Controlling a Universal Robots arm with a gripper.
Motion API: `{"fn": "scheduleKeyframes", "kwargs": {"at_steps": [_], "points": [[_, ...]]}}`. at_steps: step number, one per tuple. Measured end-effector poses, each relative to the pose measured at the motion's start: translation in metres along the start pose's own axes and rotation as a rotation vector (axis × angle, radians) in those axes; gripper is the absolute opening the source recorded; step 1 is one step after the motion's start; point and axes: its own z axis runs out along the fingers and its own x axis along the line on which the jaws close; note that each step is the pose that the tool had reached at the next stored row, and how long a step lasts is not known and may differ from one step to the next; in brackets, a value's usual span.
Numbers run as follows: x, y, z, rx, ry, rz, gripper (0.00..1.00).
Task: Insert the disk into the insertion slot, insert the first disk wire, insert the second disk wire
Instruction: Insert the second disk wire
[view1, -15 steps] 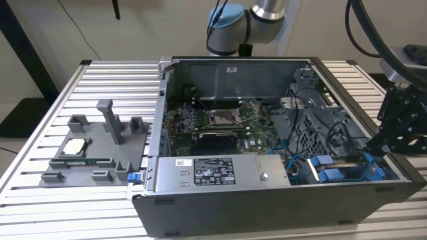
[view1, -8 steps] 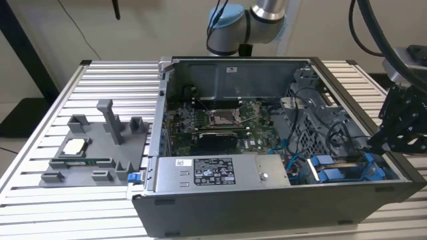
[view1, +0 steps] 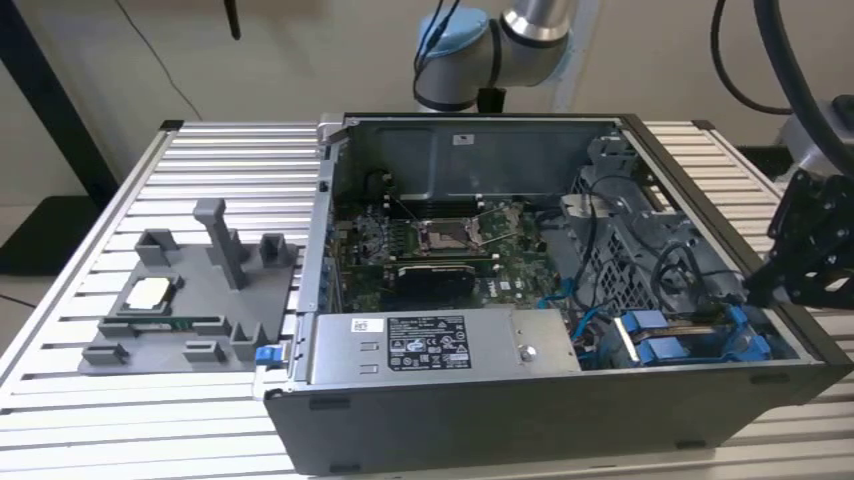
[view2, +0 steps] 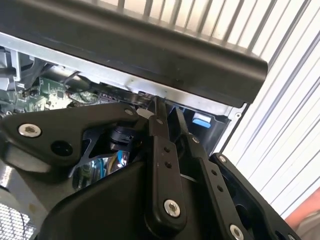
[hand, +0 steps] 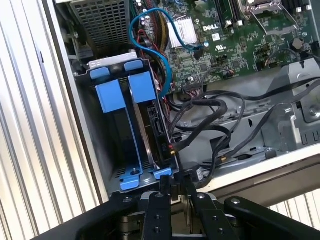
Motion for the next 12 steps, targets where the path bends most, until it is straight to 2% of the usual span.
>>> {"fn": "scheduleKeyframes", "kwargs": {"at_steps": [8,12], "points": [[0.0048,-0.002,0.0006,-0.0066,-0.0233,0.001,0.24],[0.005,-0.002,0.0006,-0.0073,-0.0259,0.001,0.22]]}}
